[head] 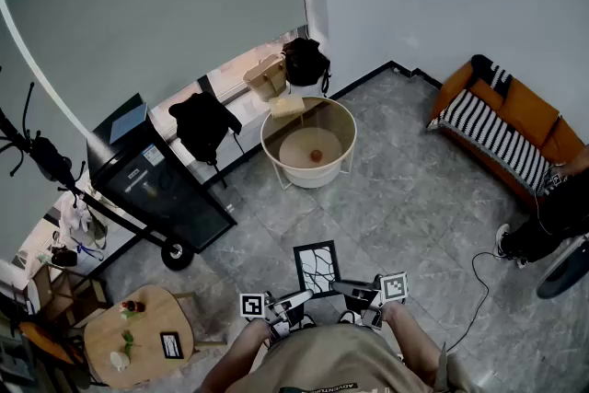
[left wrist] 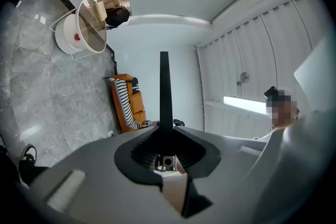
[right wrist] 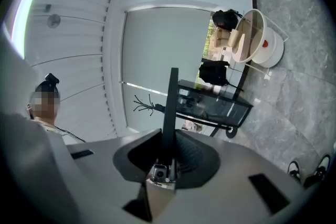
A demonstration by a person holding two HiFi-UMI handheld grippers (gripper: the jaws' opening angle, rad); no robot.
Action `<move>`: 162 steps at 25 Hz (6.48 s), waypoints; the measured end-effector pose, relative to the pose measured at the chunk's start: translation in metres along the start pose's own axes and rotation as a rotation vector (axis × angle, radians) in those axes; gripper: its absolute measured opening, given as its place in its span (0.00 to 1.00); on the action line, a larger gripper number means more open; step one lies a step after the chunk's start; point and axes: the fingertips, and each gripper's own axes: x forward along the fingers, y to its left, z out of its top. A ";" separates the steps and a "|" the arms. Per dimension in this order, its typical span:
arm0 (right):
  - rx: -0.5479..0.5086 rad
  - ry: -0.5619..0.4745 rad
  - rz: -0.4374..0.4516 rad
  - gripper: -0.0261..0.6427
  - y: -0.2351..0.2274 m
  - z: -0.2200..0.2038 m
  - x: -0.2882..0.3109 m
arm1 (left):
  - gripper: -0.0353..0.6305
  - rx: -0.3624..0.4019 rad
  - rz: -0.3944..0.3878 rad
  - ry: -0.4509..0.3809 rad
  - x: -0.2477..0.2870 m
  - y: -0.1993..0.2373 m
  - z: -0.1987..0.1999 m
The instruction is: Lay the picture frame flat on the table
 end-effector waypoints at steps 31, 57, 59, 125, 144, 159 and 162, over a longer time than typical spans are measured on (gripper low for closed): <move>-0.024 -0.013 -0.024 0.14 -0.017 0.009 0.073 | 0.16 0.001 -0.013 0.065 -0.053 0.008 0.055; 0.020 0.089 0.012 0.14 -0.111 0.199 0.110 | 0.16 -0.011 0.026 -0.032 0.030 0.066 0.238; 0.021 0.105 0.008 0.14 -0.119 0.218 0.108 | 0.16 -0.029 0.027 -0.047 0.042 0.072 0.251; 0.127 0.176 0.021 0.14 -0.351 0.607 0.283 | 0.16 -0.122 0.130 -0.106 0.128 0.231 0.698; 0.292 0.162 -0.081 0.14 -0.586 0.617 0.319 | 0.16 -0.311 0.219 -0.112 0.092 0.452 0.766; 0.313 0.196 -0.157 0.14 -0.722 0.608 0.345 | 0.16 -0.356 0.228 -0.186 0.063 0.584 0.797; 0.322 0.173 -0.173 0.14 -0.732 0.609 0.346 | 0.17 -0.360 0.241 -0.196 0.062 0.592 0.802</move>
